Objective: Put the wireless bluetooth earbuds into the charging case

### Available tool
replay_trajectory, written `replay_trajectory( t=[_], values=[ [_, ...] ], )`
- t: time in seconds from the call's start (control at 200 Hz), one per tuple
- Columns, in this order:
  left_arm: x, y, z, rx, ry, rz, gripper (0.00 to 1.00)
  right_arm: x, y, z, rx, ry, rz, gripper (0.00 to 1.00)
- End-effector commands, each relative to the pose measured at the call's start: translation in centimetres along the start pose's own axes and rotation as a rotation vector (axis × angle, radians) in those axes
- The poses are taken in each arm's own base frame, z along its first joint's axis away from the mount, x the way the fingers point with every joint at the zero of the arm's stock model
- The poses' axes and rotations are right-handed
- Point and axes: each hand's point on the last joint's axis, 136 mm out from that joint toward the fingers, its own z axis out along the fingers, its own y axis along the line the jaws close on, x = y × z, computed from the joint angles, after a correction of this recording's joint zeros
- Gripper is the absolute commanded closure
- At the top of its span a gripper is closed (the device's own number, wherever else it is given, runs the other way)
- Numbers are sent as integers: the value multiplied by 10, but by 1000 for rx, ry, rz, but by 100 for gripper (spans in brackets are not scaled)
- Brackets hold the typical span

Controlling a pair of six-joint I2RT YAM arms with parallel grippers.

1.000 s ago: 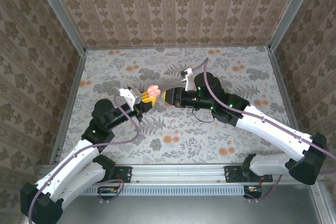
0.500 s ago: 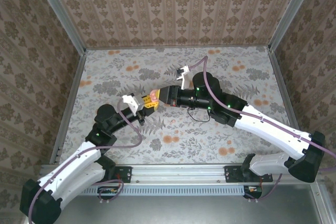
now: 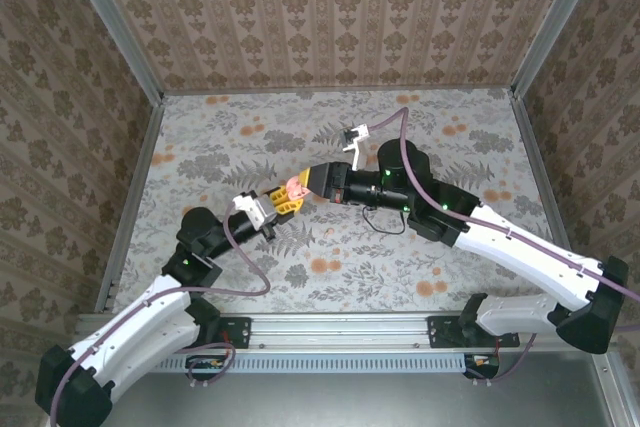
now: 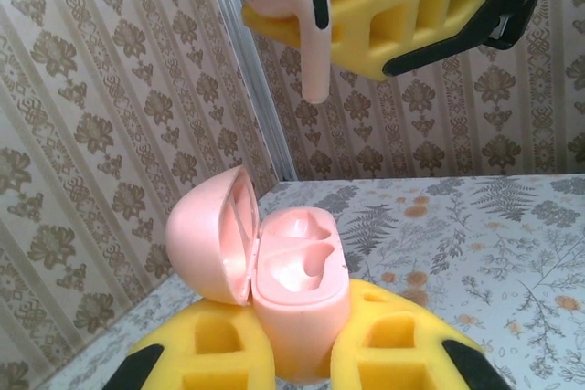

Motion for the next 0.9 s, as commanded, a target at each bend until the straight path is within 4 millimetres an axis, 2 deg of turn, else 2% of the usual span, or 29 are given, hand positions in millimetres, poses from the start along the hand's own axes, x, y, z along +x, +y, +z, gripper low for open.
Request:
replay_trajectory(
  t=[0.0, 0.29, 0.56, 0.78, 0.895],
  values=[
    [-9, 1, -2, -18, -38, 81, 100, -4, 10, -8, -38, -36, -9, 81],
    [-16, 1, -3, -26, -59, 113, 100, 3, 11, 0, -76, -15, -2, 81],
    [-16, 0, -1, -10, -43, 130, 100, 14, 1, 6, -53, 33, -61, 81],
    [-11, -13, 4, 99, 2, 59, 100, 21, -2, 5, -8, 90, -144, 81],
    [-13, -22, 5, 189, -2, -19, 100, 24, 0, -3, 23, 140, -223, 81]
  ],
)
